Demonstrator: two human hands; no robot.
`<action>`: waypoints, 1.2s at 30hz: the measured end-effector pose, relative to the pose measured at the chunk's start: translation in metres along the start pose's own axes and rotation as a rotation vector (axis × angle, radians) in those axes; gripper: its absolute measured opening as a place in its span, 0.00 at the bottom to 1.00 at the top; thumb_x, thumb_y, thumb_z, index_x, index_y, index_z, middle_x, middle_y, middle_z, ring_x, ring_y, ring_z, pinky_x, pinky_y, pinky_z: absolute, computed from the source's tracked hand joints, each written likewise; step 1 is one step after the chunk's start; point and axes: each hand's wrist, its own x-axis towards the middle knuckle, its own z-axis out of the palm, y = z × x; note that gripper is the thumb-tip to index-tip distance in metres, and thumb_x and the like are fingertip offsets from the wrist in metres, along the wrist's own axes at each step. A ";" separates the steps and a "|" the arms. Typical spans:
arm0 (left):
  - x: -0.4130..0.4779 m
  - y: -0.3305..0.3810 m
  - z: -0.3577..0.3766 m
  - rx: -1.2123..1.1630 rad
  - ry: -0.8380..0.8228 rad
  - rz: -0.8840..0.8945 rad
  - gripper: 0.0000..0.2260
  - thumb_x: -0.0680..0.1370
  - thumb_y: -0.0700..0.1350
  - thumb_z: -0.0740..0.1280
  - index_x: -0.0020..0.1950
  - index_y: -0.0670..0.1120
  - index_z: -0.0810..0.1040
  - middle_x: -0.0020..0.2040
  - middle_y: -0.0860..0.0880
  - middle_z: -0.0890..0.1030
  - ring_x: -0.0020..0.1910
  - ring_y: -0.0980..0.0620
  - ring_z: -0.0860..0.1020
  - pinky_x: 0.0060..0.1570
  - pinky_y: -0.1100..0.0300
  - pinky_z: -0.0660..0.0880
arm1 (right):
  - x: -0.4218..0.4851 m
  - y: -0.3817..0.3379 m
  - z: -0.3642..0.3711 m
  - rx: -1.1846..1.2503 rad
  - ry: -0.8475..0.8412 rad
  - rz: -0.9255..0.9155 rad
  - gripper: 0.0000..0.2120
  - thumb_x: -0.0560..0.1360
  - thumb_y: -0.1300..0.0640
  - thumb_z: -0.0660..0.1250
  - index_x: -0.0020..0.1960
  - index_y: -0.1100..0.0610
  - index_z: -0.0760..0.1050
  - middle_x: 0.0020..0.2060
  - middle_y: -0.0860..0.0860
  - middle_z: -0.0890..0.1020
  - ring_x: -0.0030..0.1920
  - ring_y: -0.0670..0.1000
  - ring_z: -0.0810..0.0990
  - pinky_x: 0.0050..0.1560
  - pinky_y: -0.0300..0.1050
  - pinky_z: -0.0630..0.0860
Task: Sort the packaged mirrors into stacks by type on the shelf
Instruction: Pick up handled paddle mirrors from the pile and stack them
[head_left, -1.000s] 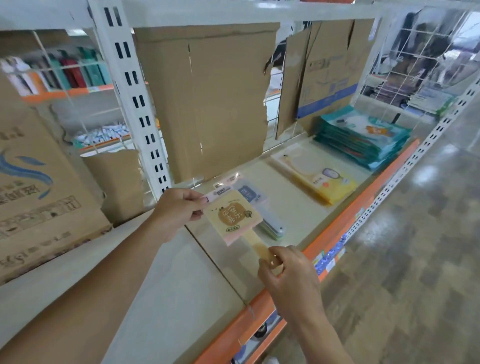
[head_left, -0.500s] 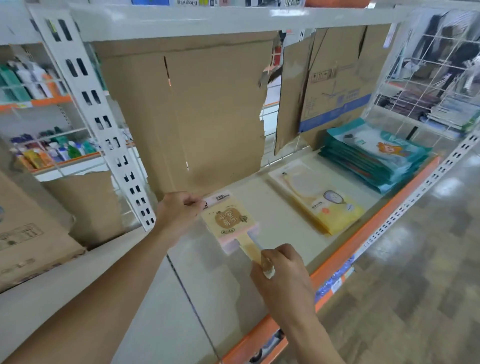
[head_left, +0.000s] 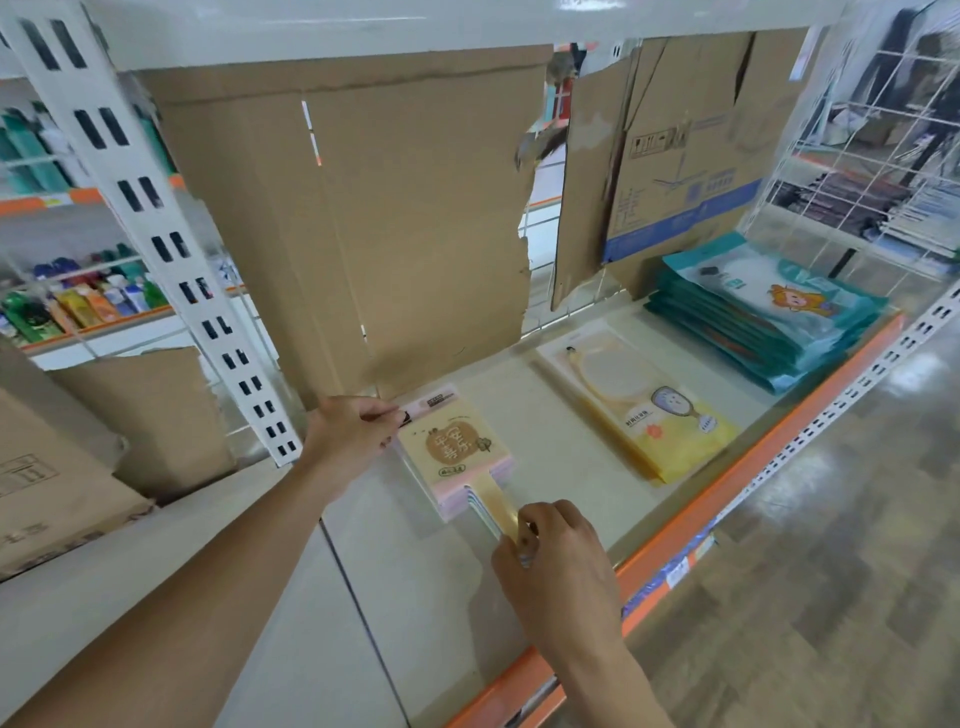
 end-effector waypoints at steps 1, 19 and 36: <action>0.000 0.000 0.001 -0.015 -0.008 -0.003 0.04 0.75 0.40 0.71 0.49 0.44 0.82 0.37 0.46 0.81 0.34 0.53 0.76 0.41 0.61 0.77 | 0.000 0.000 -0.001 -0.001 -0.001 0.005 0.07 0.73 0.53 0.63 0.38 0.51 0.67 0.40 0.46 0.71 0.43 0.50 0.70 0.36 0.42 0.67; -0.024 0.009 -0.014 0.224 0.082 0.041 0.08 0.79 0.53 0.62 0.48 0.55 0.81 0.37 0.49 0.80 0.37 0.52 0.77 0.38 0.62 0.73 | 0.027 -0.007 -0.012 -0.017 0.014 -0.108 0.15 0.75 0.52 0.63 0.60 0.57 0.76 0.53 0.52 0.78 0.53 0.55 0.75 0.51 0.49 0.73; -0.174 -0.019 -0.086 0.632 0.517 -0.052 0.19 0.79 0.53 0.62 0.68 0.49 0.73 0.66 0.51 0.75 0.65 0.54 0.72 0.63 0.63 0.66 | 0.038 -0.089 0.024 0.171 -0.233 -0.587 0.24 0.72 0.48 0.55 0.58 0.62 0.77 0.57 0.59 0.80 0.59 0.62 0.77 0.60 0.57 0.74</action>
